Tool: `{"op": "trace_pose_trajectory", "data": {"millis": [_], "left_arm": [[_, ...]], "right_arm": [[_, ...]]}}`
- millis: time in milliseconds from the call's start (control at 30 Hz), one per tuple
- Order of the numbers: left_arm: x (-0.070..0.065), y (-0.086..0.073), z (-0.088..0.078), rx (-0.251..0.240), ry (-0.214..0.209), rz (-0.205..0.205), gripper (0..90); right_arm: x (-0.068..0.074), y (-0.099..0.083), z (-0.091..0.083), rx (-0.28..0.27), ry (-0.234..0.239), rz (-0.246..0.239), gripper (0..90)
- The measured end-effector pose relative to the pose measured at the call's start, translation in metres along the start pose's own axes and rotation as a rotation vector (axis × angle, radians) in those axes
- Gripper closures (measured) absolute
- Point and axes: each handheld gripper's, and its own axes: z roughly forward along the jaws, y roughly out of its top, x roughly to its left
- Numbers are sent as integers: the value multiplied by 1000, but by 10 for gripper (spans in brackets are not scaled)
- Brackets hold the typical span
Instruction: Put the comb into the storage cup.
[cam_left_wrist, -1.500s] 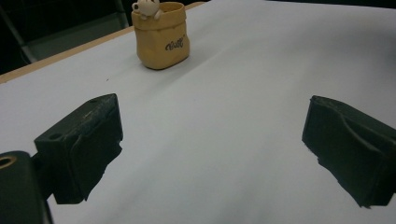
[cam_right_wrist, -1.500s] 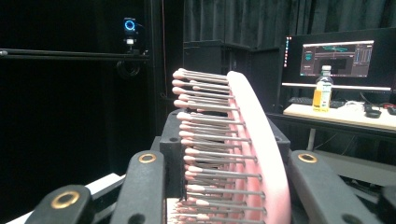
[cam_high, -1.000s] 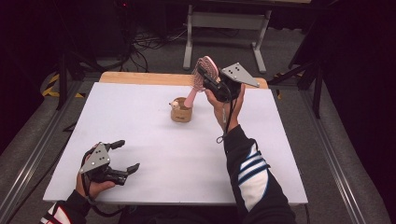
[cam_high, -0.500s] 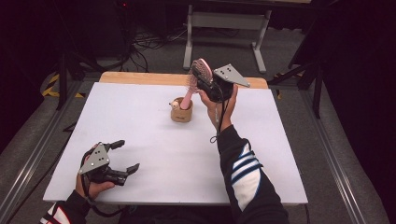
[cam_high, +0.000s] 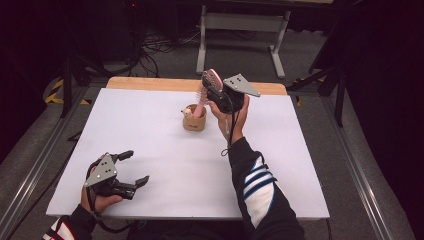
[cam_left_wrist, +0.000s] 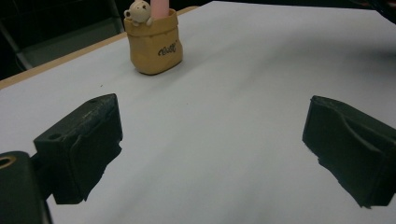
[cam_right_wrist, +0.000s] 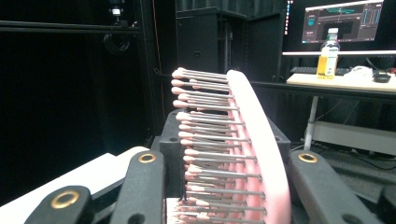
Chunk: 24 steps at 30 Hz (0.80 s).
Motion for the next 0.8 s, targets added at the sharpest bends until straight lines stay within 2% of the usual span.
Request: {"op": "trace_pose_trajectory", "data": {"millis": [300,433,500,533,567,600,767,800], "left_arm": [[0,0,0,5,1,3,58],[0,0,0,3,3,3,58],[-1,0,1,-1,5,1,59],[-1,0,1,-1,2,2,59],[-2,0,2,2,-1,3,59],[-2,0,2,9,-4,5,59],[-3,0,2,6,-2,4,59],[-3,0,2,4,-2,2,59]], "right_arm": [[2,-11,3,24,4,0,630],[1,-17,3,29,10,16,629],[1,-20,3,32,-5,28,628],[0,-22,3,39,18,18,628],[2,-23,3,34,25,42,627],[0,-25,3,41,22,24,627],[-1,-32,4,50,19,60,626],[-2,-34,3,56,22,45,626]]}}
